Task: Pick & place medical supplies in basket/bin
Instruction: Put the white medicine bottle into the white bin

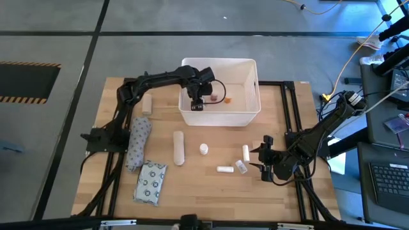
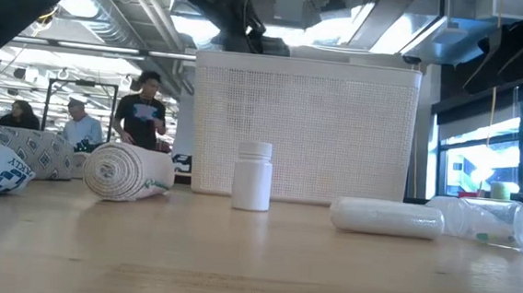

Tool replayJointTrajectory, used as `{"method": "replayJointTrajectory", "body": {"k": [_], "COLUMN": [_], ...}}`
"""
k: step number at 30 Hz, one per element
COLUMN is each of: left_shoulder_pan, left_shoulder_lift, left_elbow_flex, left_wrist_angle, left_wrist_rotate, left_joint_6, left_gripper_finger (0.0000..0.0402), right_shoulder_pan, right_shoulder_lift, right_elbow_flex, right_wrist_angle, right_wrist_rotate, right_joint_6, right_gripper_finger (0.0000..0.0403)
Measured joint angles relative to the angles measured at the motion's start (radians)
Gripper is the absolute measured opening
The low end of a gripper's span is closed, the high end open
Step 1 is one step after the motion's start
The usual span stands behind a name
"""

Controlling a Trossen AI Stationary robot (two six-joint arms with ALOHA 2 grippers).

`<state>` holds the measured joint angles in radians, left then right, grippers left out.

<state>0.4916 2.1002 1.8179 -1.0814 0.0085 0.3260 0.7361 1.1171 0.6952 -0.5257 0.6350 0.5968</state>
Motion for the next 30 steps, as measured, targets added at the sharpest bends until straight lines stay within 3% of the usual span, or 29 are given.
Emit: {"method": "replayJointTrajectory", "body": {"k": [10, 30], "left_shoulder_pan": [-0.006, -0.013], "left_shoulder_lift": [0.023, 0.024], "left_elbow_flex": [0.002, 0.012], "left_wrist_angle": [0.006, -0.009], "left_wrist_rotate": [-0.066, -0.071], "left_joint_6": [0.001, -0.016], "left_gripper_finger": [0.0214, 0.0232], "right_shoulder_pan": [0.0, 0.0], "right_shoulder_lift": [0.0, 0.0], "right_elbow_flex": [0.0, 0.0], "right_wrist_angle": [0.0, -0.003], "right_wrist_rotate": [0.0, 0.0], "right_joint_6": [-0.001, 0.001], "right_gripper_finger": [0.0243, 0.0243]}}
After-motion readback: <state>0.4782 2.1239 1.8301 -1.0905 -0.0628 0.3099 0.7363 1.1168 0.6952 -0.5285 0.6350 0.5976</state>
